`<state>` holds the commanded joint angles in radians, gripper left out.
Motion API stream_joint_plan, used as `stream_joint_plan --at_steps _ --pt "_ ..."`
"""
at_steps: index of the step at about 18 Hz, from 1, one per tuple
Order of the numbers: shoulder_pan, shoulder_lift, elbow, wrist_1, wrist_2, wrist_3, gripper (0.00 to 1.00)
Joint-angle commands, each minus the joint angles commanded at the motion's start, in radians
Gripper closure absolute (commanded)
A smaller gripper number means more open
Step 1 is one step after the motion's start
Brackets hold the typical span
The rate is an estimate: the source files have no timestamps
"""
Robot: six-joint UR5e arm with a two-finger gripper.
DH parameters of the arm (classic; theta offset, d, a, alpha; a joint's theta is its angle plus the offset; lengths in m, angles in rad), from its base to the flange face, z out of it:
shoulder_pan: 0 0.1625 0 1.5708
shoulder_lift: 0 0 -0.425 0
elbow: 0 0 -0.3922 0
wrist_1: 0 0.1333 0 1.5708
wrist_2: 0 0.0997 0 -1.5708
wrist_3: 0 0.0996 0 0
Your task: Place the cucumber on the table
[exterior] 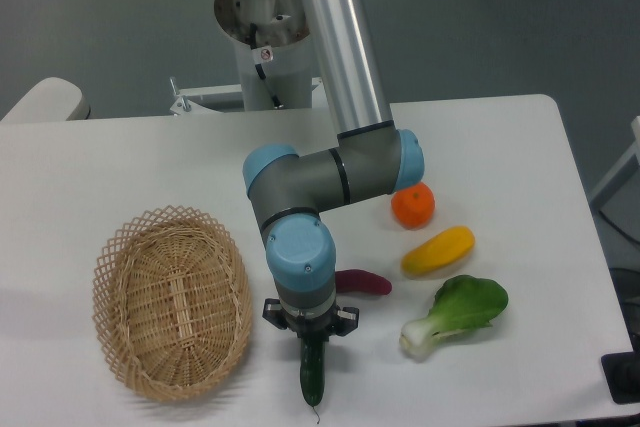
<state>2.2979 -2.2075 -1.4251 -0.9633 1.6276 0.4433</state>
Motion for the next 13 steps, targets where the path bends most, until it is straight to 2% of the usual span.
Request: stream_joint_plan --at_steps 4,8,9,13 --pt "0.006 0.015 0.046 -0.006 0.0 -0.003 0.0" --pt "0.067 0.054 0.109 -0.006 -0.006 0.003 0.0" --pt "0.146 0.08 0.144 -0.008 -0.003 0.155 0.0" --pt "0.238 0.101 0.137 -0.014 -0.021 0.435 0.0"
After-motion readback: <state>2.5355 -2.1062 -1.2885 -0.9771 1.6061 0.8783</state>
